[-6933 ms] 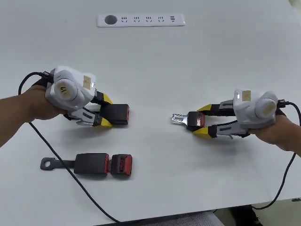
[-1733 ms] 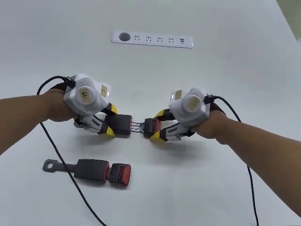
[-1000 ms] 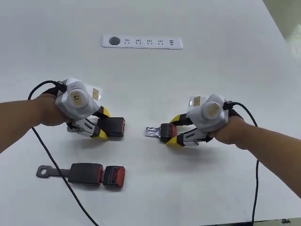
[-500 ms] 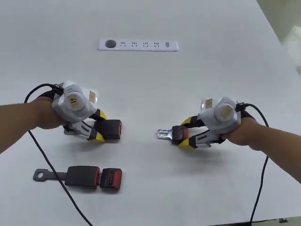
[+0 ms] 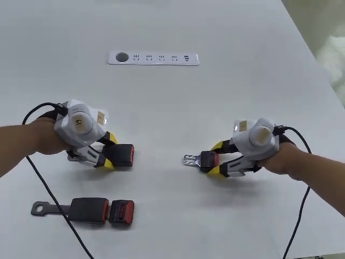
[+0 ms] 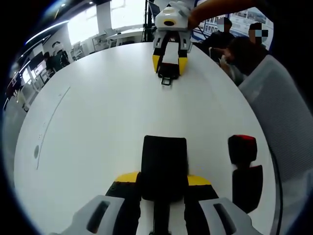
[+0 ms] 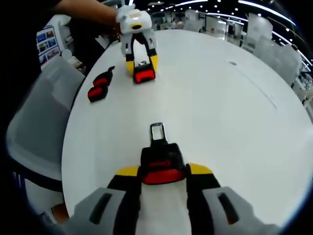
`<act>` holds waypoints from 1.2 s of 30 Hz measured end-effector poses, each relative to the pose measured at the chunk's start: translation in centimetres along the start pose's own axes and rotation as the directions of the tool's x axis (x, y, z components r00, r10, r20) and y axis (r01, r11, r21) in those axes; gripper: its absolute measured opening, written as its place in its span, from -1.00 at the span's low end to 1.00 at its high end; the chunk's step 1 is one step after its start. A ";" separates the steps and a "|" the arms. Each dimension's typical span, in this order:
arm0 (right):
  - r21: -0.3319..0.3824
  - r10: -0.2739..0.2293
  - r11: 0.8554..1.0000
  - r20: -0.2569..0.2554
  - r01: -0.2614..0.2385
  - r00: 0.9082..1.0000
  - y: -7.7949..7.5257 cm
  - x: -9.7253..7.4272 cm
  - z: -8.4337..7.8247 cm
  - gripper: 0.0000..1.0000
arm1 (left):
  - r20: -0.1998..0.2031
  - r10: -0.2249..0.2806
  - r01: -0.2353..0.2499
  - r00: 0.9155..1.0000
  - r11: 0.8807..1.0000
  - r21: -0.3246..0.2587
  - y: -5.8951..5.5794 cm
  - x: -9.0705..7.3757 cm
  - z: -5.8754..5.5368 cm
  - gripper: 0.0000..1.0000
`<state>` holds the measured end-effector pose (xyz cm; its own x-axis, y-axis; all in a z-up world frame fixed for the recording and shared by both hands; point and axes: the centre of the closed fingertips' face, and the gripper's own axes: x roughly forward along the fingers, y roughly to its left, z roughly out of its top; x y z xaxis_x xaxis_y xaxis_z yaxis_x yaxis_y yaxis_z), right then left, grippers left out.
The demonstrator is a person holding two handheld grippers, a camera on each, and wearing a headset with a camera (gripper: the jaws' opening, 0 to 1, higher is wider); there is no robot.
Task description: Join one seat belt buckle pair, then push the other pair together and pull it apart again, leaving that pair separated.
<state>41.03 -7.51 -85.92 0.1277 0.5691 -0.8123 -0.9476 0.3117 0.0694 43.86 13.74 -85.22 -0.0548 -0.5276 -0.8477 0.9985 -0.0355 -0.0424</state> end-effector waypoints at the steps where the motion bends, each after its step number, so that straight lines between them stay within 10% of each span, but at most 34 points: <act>1: -0.002 -0.002 1.000 -0.004 0.002 1.000 0.0 0.0 0.1 -0.27 | -0.001 0.000 0.000 1.000 1.000 0.001 0.0 0.0 0.0 -0.31; 5: 0.000 -0.031 1.000 0.007 0.031 0.999 -0.1 -0.1 0.7 -0.13 | -0.028 0.002 -0.001 1.000 1.000 0.022 -0.2 0.1 0.2 -0.30; 10: 0.035 -0.123 0.992 0.094 0.121 0.988 -1.1 -1.2 2.4 0.27 | -0.059 -0.009 0.008 0.998 1.000 -0.006 -1.2 -0.5 0.4 0.18; 15: 0.168 -0.245 0.962 0.172 0.217 0.954 -1.8 -2.6 3.5 0.65 | 0.054 0.137 -0.124 0.989 0.973 -0.195 0.3 -3.0 1.9 0.50; 20: 0.254 -0.337 0.926 0.231 0.278 0.913 -1.4 -3.9 4.1 0.79 | 0.106 0.323 -0.258 0.940 0.881 -0.398 1.7 -6.5 1.8 0.87; 25: 0.317 -0.409 0.892 0.261 0.323 0.874 -1.2 -4.8 4.5 0.83 | 0.101 0.482 -0.361 0.870 0.763 -0.536 1.5 -10.6 0.7 1.00; 34: 0.347 -0.451 0.873 0.305 0.343 0.839 0.0 -5.4 5.8 0.90 | 0.105 0.612 -0.409 0.784 0.636 -0.655 -2.6 -14.8 -1.3 1.00; 36: 0.337 -0.451 0.875 0.307 0.347 0.838 0.6 -5.4 6.1 0.92 | 0.099 0.616 -0.408 0.781 0.624 -0.666 -3.8 -15.2 -2.1 1.00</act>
<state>41.53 -5.74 -77.90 0.6241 0.5700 -0.5344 -0.6864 0.7268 -0.0264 40.88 23.67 -73.28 0.5718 -0.5181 -0.6361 0.6506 0.7587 -0.0331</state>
